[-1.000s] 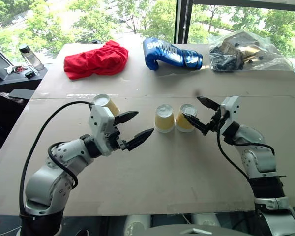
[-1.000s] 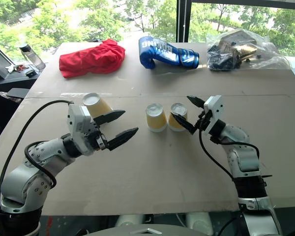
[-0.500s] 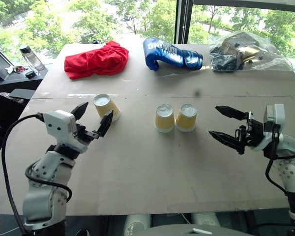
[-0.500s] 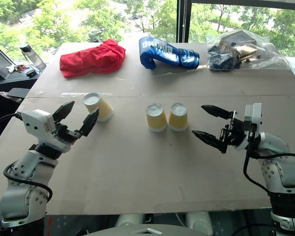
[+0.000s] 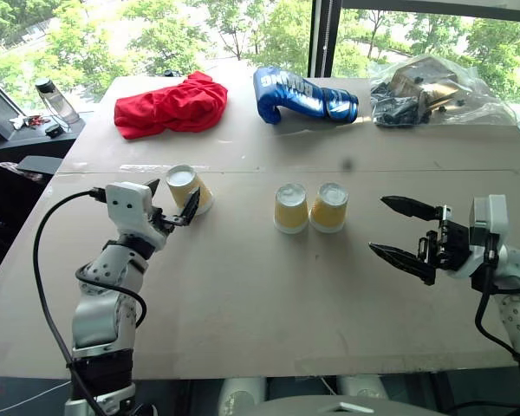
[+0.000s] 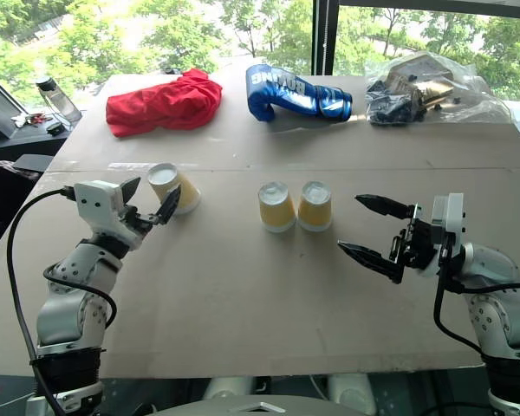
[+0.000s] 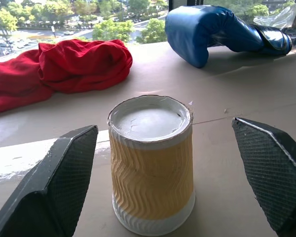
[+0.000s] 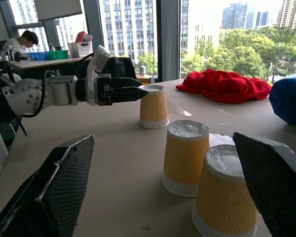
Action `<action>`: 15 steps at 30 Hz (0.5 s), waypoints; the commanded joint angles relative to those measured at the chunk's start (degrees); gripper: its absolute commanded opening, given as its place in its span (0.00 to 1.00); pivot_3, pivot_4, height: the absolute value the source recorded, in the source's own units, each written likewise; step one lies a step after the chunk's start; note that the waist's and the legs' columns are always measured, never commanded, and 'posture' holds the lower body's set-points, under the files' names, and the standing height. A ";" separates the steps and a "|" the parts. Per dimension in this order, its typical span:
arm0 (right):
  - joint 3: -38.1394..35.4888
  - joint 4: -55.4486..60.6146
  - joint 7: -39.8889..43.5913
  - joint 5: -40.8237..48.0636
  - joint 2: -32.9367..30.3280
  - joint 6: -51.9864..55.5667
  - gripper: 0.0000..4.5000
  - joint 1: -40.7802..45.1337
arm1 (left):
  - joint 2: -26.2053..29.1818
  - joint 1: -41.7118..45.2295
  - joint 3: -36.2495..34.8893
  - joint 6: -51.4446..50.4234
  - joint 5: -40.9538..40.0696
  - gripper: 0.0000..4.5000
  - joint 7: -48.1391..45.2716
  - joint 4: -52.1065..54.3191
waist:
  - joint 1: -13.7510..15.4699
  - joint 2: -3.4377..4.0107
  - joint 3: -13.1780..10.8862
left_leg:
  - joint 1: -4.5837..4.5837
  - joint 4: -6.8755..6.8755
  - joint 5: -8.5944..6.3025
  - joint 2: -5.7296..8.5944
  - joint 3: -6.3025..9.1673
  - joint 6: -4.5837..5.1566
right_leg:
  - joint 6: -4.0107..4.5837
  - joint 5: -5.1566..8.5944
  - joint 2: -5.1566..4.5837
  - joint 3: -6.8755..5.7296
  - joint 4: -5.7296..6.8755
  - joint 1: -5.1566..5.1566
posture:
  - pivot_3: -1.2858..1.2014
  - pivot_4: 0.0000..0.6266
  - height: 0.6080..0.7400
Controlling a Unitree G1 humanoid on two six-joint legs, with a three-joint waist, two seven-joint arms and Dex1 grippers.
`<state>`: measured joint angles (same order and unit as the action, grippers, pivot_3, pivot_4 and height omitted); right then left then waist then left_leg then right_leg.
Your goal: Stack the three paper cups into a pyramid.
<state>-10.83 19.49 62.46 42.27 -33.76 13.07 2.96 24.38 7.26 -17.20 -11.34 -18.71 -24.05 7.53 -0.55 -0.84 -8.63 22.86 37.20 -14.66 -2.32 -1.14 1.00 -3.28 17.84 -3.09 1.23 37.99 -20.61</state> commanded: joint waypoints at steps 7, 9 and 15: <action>-3.90 3.80 -1.14 2.05 0.50 -1.71 0.99 -1.19 | 0.50 4.20 0.17 3.96 1.09 1.00 -0.32 -5.04 | -0.02 0.00 0.00 | 0.00 0.00 0.00 -0.01 0.00 0.00 | 0.00 0.00 0.00 0.00 0.01 0.00 | 0.52 0.24 1.00; -3.85 4.06 -1.23 1.90 0.59 -1.98 0.99 -1.53 | 0.47 4.70 0.30 4.42 1.26 1.00 -0.39 -6.06 | 0.00 -0.01 0.00 | 0.00 0.00 0.00 -0.02 0.02 0.00 | 0.00 0.00 0.00 -0.02 0.01 0.00 | 0.52 0.24 1.00; -3.55 4.69 -2.01 1.66 0.46 -2.20 0.99 -1.67 | 0.47 7.26 1.28 5.95 1.73 1.00 -0.68 -9.91 | 0.02 -0.01 0.00 | 0.00 0.01 0.00 -0.01 0.00 0.00 | -0.01 0.00 -0.02 -0.01 0.01 0.00 | 0.52 0.24 1.00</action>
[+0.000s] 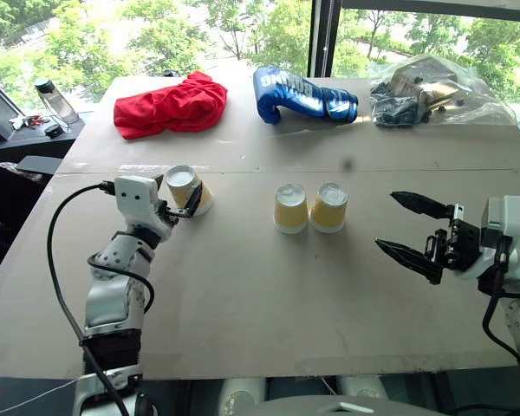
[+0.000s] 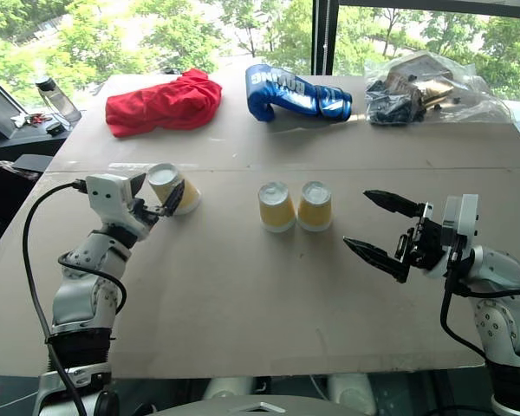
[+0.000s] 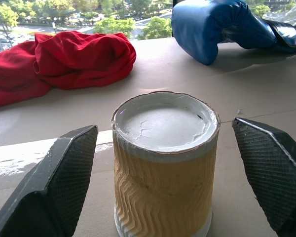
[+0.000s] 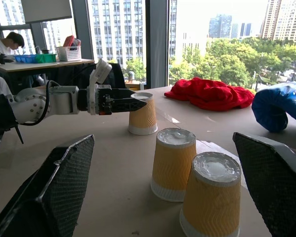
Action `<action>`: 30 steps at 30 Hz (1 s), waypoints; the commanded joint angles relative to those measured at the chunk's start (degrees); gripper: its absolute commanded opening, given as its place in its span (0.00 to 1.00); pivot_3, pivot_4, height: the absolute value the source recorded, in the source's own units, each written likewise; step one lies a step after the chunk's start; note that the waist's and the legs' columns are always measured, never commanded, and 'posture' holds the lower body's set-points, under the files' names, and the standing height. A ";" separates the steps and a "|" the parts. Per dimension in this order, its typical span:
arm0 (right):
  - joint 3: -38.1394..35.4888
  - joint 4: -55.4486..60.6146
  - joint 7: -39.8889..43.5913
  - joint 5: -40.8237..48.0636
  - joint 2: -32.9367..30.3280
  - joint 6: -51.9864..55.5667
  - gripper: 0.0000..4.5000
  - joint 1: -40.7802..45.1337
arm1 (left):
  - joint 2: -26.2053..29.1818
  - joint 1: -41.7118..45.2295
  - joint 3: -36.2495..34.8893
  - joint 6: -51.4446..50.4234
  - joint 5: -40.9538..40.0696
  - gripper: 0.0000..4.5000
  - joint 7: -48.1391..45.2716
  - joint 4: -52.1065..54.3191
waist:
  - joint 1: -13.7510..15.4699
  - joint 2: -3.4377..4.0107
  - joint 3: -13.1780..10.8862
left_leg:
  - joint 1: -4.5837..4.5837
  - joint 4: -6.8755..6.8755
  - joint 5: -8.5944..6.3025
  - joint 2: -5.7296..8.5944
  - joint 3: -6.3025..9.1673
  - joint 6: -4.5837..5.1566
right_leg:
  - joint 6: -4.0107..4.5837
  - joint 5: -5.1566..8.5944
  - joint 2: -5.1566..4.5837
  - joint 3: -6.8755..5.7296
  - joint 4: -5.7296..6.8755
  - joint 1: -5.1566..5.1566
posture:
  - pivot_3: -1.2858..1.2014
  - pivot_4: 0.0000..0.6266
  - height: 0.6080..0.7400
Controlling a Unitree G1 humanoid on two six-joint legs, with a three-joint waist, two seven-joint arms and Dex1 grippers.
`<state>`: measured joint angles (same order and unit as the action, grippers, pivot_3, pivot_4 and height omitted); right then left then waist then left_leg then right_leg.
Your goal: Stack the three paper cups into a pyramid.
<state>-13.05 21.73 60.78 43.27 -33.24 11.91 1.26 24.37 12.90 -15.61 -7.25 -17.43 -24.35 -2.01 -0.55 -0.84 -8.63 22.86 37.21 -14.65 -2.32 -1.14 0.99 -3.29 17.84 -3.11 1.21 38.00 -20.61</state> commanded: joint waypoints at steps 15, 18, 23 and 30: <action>-1.65 4.59 -2.18 1.18 -0.28 -0.31 1.00 -0.63 | -0.30 4.92 0.37 5.22 1.77 0.55 0.54 -5.86 | 0.05 -0.01 0.00 | 0.00 0.00 0.00 0.00 0.00 -0.01 | 0.00 0.00 0.01 -0.02 0.00 0.00 | 0.52 0.24 1.00; -1.45 5.02 -2.80 1.20 -0.31 -0.06 1.00 -0.32 | -0.27 5.12 0.45 5.61 2.10 0.55 0.58 -6.23 | 0.07 -0.01 0.00 | 0.00 0.01 0.00 0.00 0.00 -0.01 | 0.00 0.00 0.00 -0.02 0.00 0.00 | 0.52 0.24 1.00; -1.29 5.55 -3.61 1.37 -0.43 0.44 1.00 -0.01 | 0.27 6.10 0.35 6.13 2.30 0.55 0.41 -5.78 | 0.07 -0.01 0.00 | 0.00 0.01 0.01 0.00 0.01 -0.01 | 0.00 0.00 0.01 -0.02 0.01 0.00 | 0.52 0.24 1.00; -2.43 4.64 -4.15 1.93 -0.84 0.70 1.00 0.37 | 2.16 14.09 4.71 -1.44 -4.14 0.55 -9.13 1.00 | 0.77 -0.04 -0.02 | 0.07 0.06 0.01 0.03 0.05 -0.02 | 0.00 0.00 0.02 -0.10 0.01 0.00 | 0.52 0.24 1.00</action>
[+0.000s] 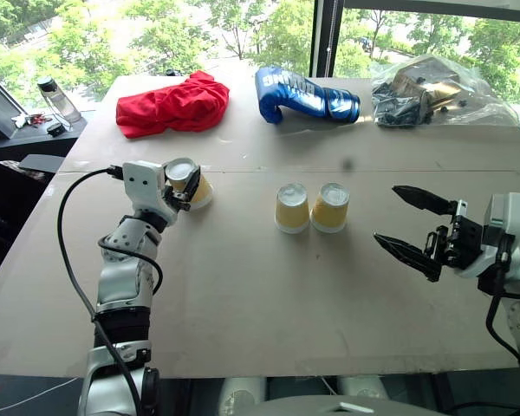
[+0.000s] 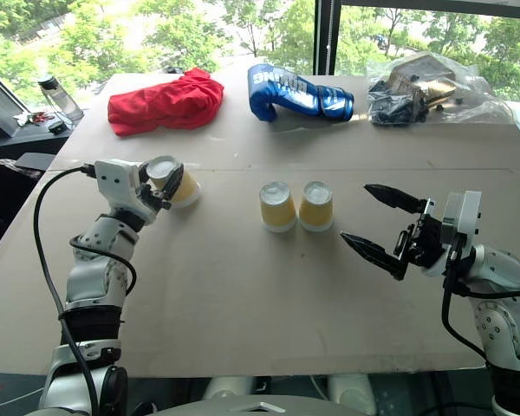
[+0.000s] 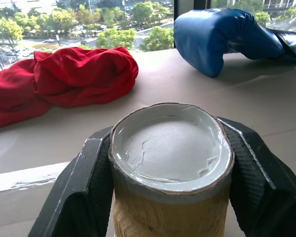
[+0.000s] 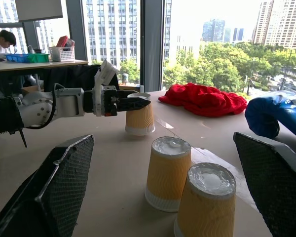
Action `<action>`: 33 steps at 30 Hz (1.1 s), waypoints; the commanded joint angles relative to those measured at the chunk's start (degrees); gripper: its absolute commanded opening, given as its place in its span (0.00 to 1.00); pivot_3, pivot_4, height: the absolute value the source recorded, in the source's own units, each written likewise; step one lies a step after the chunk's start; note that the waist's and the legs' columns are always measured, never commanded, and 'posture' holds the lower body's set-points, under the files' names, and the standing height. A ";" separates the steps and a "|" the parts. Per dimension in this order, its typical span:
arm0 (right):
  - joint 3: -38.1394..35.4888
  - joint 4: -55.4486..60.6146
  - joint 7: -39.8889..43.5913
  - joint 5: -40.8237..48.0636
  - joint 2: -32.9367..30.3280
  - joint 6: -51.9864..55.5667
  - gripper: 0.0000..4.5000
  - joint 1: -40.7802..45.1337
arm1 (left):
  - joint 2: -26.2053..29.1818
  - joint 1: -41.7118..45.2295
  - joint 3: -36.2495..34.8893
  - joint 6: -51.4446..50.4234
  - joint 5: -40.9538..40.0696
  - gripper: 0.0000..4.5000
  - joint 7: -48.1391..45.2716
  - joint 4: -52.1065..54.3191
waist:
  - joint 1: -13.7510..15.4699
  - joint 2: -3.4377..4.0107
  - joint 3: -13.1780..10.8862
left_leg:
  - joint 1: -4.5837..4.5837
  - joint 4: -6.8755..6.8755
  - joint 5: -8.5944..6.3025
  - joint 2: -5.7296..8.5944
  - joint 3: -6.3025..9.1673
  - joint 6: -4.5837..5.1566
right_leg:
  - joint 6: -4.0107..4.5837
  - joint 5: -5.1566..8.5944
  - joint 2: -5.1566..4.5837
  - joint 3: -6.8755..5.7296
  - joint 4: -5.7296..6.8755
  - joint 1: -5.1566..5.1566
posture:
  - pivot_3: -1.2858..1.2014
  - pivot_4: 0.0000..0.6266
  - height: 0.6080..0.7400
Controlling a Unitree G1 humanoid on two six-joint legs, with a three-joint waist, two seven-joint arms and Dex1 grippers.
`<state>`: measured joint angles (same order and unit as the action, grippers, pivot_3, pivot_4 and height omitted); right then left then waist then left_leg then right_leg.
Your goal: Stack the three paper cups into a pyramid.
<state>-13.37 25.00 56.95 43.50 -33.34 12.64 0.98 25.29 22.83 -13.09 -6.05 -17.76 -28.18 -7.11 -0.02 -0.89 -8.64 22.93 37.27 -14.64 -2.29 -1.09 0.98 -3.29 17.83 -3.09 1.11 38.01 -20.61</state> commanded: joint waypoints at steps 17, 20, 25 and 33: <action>-6.96 1.54 -0.82 0.65 -0.82 -1.93 1.00 -6.54 | -2.84 31.33 19.18 -13.83 -6.11 0.55 -31.12 -6.23 | 0.71 0.01 -0.02 | 0.02 0.05 0.13 0.09 -0.02 -0.21 | -0.01 0.01 0.27 0.11 -0.02 -0.02 | 0.52 0.24 1.00; -7.38 2.31 -1.69 0.51 -0.82 -1.98 1.00 -7.42 | -3.41 32.12 20.70 -13.86 -5.53 0.55 -34.06 -7.90 | 0.40 0.02 -0.02 | 0.01 0.05 0.13 0.09 -0.07 -0.21 | -0.01 0.01 0.28 0.18 -0.03 -0.03 | 0.52 0.24 1.00; -7.55 3.31 -2.75 0.00 -0.70 -1.93 1.00 -9.24 | -5.10 32.85 21.58 -12.60 -4.25 0.55 -36.23 -10.40 | 0.51 0.01 -0.03 | 0.02 0.05 0.13 0.08 -0.01 -0.21 | -0.01 0.01 0.31 0.15 -0.01 -0.06 | 0.52 0.24 1.00; -7.50 3.68 -3.91 -0.23 -0.87 -1.98 1.00 -9.74 | -5.79 32.32 22.18 -12.72 -2.73 0.55 -37.74 -10.28 | 0.63 0.01 -0.03 | 0.03 0.07 0.11 0.08 -0.03 -0.18 | -0.01 0.01 0.31 0.18 -0.02 -0.06 | 0.52 0.24 1.00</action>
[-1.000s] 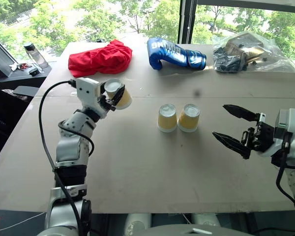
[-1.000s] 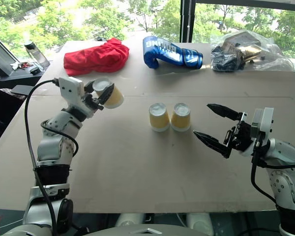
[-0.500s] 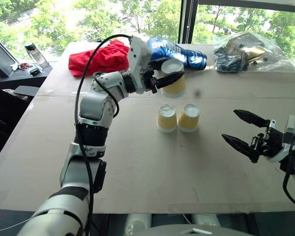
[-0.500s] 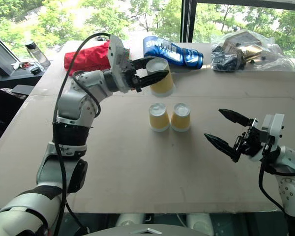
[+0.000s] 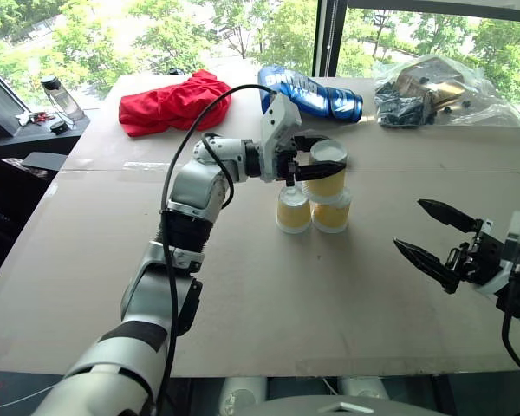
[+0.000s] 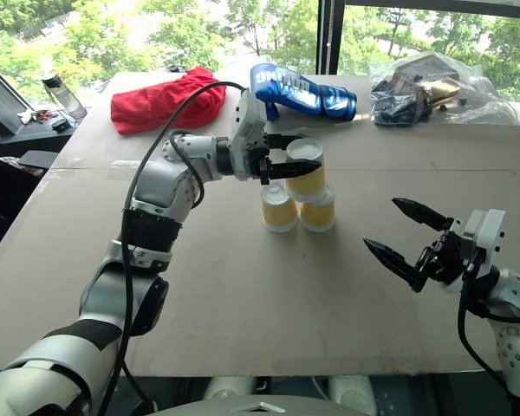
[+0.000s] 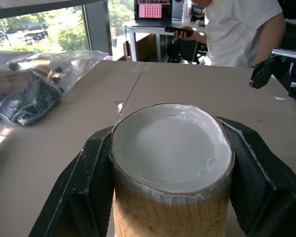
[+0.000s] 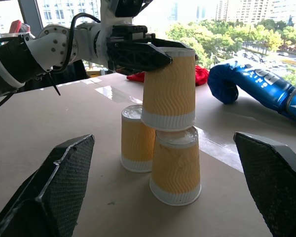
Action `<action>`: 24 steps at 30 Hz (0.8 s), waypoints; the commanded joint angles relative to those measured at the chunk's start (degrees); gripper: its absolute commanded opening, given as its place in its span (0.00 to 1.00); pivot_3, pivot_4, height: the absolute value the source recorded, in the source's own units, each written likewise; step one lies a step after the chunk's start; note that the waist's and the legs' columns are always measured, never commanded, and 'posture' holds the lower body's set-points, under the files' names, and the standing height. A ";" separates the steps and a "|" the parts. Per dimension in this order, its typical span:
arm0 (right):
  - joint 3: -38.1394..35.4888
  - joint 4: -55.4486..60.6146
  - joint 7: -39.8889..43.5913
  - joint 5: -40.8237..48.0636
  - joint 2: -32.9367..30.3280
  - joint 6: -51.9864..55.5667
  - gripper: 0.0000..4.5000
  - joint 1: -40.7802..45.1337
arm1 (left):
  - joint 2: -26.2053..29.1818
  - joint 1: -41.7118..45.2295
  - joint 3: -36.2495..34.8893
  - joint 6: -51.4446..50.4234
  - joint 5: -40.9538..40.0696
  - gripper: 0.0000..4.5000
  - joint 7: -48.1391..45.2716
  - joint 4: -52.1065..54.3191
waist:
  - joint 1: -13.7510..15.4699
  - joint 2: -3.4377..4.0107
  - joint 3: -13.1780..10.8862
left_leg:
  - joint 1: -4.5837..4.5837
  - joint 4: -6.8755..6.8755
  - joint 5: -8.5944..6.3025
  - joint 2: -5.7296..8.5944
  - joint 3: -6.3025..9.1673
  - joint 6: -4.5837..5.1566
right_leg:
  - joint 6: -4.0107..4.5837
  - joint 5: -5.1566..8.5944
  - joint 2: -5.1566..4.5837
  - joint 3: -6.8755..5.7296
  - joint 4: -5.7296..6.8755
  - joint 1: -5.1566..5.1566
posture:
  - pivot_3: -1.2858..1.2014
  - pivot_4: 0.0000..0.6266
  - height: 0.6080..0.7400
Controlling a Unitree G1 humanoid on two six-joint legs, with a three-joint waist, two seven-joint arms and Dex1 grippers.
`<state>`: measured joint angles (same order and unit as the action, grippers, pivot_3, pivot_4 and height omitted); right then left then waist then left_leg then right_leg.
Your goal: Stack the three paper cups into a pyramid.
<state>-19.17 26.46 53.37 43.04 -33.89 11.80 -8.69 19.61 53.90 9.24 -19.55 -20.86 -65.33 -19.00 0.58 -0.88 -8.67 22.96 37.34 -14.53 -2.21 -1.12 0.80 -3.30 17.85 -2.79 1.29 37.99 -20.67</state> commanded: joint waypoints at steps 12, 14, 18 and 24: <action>-1.72 1.67 -0.17 -0.05 -0.49 -1.87 1.00 0.19 | -0.31 0.26 -0.87 -0.98 0.86 0.65 0.46 2.99 | 0.05 0.00 0.00 | 0.00 0.00 -0.02 0.00 0.00 0.03 | 0.00 0.00 0.00 0.00 0.00 0.00 | 0.52 0.24 1.00; -1.58 1.58 -0.02 -0.16 -0.55 -2.01 1.00 0.40 | -0.39 -0.01 -1.41 -1.51 0.51 0.84 1.17 3.62 | 0.05 0.00 0.00 | 0.00 0.00 -0.02 0.00 0.01 0.03 | 0.00 0.00 0.00 0.00 0.01 0.00 | 0.52 0.24 1.00; -1.07 1.34 -0.98 -0.31 -0.19 -1.80 1.00 1.76 | 0.05 -0.68 -1.75 -2.28 0.04 0.99 1.44 5.36 | 0.02 0.00 0.00 | 0.00 0.01 -0.02 0.00 0.00 0.03 | 0.00 0.00 0.00 0.01 0.01 0.00 | 0.52 0.24 1.00; -0.51 0.75 -1.18 -0.94 -0.12 -1.70 1.00 3.13 | 0.43 -1.67 -3.28 -4.35 -1.96 0.99 2.57 9.62 | 0.05 0.00 0.00 | 0.00 0.01 0.02 -0.01 0.01 -0.03 | 0.00 0.00 -0.01 0.00 0.02 0.00 | 0.52 0.24 1.00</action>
<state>-18.95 26.20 52.52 41.77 -33.89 10.90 -6.08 19.77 51.64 7.93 -23.42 -20.79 -63.26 -12.95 0.64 -0.88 -8.67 22.96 37.35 -14.51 -2.22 -1.10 0.76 -3.30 17.84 -2.79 1.29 38.01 -20.67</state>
